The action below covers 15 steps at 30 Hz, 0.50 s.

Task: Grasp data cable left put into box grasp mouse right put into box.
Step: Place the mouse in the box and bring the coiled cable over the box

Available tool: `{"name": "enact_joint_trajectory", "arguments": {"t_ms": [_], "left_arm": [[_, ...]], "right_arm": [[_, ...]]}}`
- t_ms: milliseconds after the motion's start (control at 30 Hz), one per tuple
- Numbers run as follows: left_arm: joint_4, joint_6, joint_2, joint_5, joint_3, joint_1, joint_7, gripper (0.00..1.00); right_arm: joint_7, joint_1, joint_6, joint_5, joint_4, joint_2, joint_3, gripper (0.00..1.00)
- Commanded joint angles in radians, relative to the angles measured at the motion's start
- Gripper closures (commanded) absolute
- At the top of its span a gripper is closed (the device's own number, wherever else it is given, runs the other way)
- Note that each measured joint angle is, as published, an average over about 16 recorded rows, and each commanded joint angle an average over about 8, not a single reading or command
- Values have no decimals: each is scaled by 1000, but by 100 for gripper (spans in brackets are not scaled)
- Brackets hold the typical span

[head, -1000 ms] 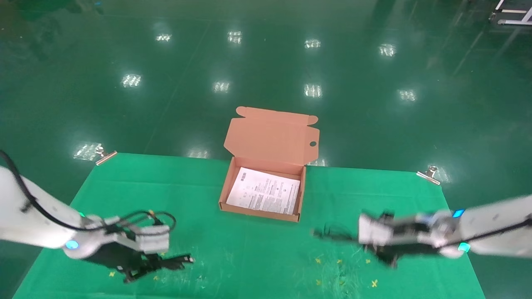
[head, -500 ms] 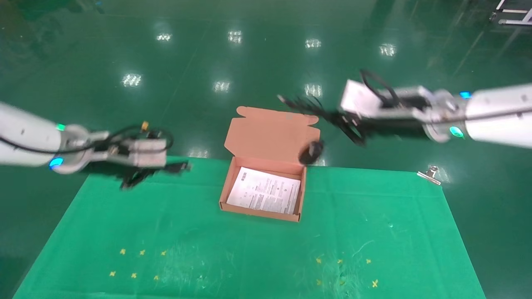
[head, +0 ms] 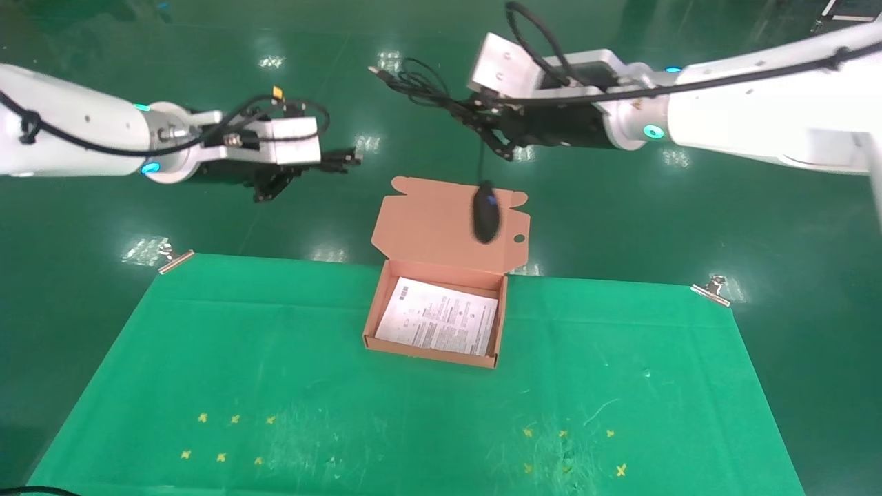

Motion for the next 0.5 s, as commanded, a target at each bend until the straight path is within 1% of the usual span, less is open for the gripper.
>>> {"name": "enact_joint_trajectory", "arguments": {"t_ms": [33, 267, 500], "left_arm": [[27, -22, 14, -10, -6, -10, 16, 100], [59, -37, 27, -22, -10, -23, 40, 100], [52, -29, 8, -22, -10, -12, 33, 100]], "right_arm": [[-20, 19, 10, 10, -37, -24, 3, 100], [-58, 41, 17, 29, -86, -44, 6, 100], [-70, 21, 16, 31, -97, -50, -13, 100]]}}
